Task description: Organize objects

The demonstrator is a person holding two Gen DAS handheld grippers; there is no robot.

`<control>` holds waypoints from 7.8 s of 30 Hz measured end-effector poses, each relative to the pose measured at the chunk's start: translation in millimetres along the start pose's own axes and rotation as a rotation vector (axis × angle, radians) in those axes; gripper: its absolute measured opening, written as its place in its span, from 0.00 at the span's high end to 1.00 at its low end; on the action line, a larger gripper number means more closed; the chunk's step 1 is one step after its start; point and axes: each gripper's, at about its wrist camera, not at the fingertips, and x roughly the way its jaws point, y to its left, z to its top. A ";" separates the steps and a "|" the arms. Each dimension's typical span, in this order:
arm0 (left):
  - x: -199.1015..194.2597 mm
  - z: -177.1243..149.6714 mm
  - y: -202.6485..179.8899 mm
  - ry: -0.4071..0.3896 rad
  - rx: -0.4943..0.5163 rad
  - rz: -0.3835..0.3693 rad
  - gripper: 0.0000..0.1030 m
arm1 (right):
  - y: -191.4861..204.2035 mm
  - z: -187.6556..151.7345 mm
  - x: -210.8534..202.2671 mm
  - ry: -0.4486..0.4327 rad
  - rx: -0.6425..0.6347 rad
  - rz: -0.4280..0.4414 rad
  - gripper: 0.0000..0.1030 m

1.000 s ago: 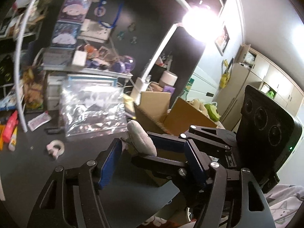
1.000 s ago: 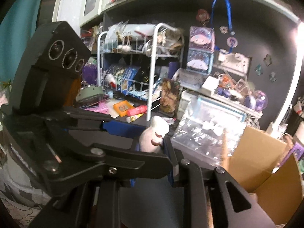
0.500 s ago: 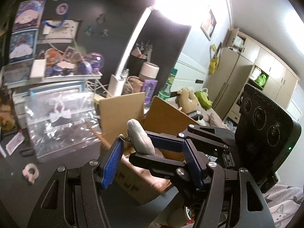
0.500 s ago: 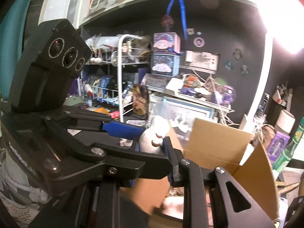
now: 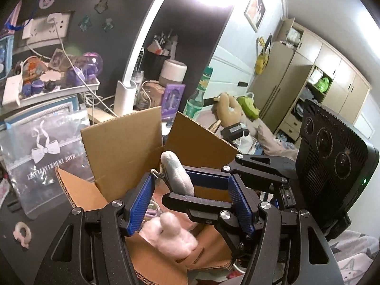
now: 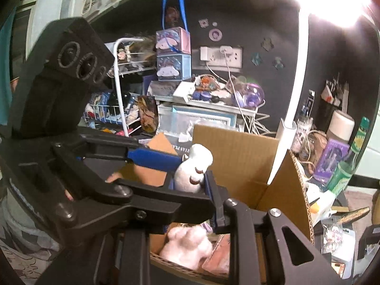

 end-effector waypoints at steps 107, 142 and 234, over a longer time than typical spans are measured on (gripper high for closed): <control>-99.5 -145.0 280.2 -0.009 -0.494 0.278 0.13 | 159.6 -0.7 302.2 0.390 -0.121 0.116 0.57; -152.7 -113.0 150.6 -0.172 -0.294 0.219 0.35 | 199.4 27.2 139.5 0.119 -0.208 0.215 0.64; -122.0 -53.2 21.6 -0.385 -0.072 0.574 0.01 | 48.3 13.3 -25.8 -0.162 -0.026 -0.135 0.01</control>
